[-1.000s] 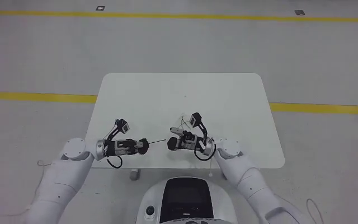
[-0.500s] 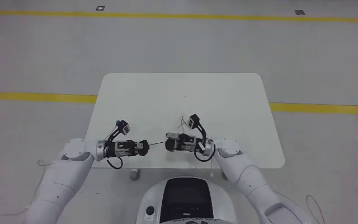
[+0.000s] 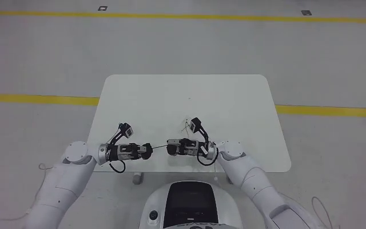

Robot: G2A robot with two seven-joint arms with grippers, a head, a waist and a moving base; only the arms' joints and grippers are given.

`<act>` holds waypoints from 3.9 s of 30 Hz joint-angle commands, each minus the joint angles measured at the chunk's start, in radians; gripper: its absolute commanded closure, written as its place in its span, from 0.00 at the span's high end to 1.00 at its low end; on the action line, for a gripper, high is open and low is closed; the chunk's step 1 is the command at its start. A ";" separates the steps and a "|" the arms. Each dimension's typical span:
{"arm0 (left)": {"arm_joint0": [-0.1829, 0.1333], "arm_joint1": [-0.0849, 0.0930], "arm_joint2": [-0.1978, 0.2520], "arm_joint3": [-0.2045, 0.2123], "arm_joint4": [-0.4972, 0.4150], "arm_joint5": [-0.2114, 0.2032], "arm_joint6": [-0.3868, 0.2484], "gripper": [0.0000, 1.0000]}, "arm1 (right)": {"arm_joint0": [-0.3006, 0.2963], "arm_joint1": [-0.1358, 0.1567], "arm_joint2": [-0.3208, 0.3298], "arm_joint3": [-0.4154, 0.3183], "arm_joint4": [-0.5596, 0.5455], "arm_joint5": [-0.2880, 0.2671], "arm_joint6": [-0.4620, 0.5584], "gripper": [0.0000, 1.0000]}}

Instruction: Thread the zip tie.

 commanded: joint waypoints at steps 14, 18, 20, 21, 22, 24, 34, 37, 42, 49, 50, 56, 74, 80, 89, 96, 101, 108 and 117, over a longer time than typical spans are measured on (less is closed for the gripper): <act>0.000 0.000 0.000 0.000 0.000 0.000 0.000 0.00 | -0.019 0.011 0.023 -0.027 -0.009 0.000 0.006 0.09; 0.000 0.000 0.000 0.000 0.000 0.000 0.000 0.00 | -0.020 0.012 0.025 -0.029 -0.010 0.000 0.008 0.07; 0.000 0.000 0.000 0.000 0.000 0.000 0.000 0.00 | -0.021 0.012 0.024 -0.030 -0.010 0.000 0.008 0.06; 0.000 0.000 0.000 0.000 0.000 0.000 0.000 0.00 | -0.021 0.012 0.024 -0.030 -0.010 0.000 0.007 0.06; 0.000 0.000 0.000 0.000 0.000 0.000 0.000 0.00 | -0.021 0.012 0.024 -0.030 -0.010 0.000 0.007 0.05; 0.000 0.000 0.000 0.000 0.000 0.000 0.000 0.00 | -0.020 0.013 0.024 -0.029 -0.010 0.000 0.007 0.04; 0.000 0.000 0.000 0.000 0.000 0.000 0.000 0.34 | -0.016 0.012 0.017 -0.024 -0.011 0.000 -0.004 0.00; 0.000 0.000 0.000 0.000 0.000 0.000 0.000 1.00 | -0.016 0.012 0.017 -0.023 -0.010 0.000 -0.008 0.00; 0.000 0.000 0.000 0.000 0.000 0.000 0.000 1.00 | -0.021 0.012 0.021 -0.027 -0.002 0.000 -0.022 0.00; 0.000 0.000 0.000 0.000 0.000 0.000 0.000 1.00 | -0.022 0.011 0.022 -0.023 -0.001 0.000 -0.043 0.00; 0.000 0.000 0.000 0.000 0.000 0.000 0.000 1.00 | -0.022 0.011 0.022 -0.023 -0.001 0.000 -0.043 0.00; 0.001 0.000 0.001 -0.001 0.001 0.001 0.007 1.00 | -0.028 0.011 0.019 -0.034 -0.003 0.002 -0.055 0.00; -0.032 0.006 0.106 -0.042 -0.013 -0.007 0.000 1.00 | -0.049 0.015 -0.004 -0.115 -0.007 0.000 -0.087 0.00; -0.023 0.005 0.115 -0.064 -0.006 0.001 0.041 1.00 | -0.068 0.022 -0.007 -0.161 -0.004 0.012 -0.085 0.00; -0.024 0.006 0.116 -0.066 -0.031 -0.006 0.024 1.00 | -0.074 0.032 -0.009 -0.172 -0.003 0.011 -0.077 0.00; -0.012 0.008 0.121 -0.086 -0.026 0.002 0.059 1.00 | -0.081 0.042 0.000 -0.178 0.013 0.000 -0.057 0.00; -0.014 0.010 0.121 -0.087 -0.042 0.002 0.042 1.00 | -0.086 0.047 0.003 -0.187 0.018 0.000 -0.044 0.00; -0.024 0.012 0.125 -0.074 -0.059 0.004 0.017 1.00 | -0.090 0.051 0.003 -0.193 0.031 0.000 -0.033 0.00; -0.038 0.013 0.150 -0.069 -0.076 -0.030 0.000 1.00 | -0.086 0.052 -0.007 -0.206 0.026 0.000 -0.041 0.00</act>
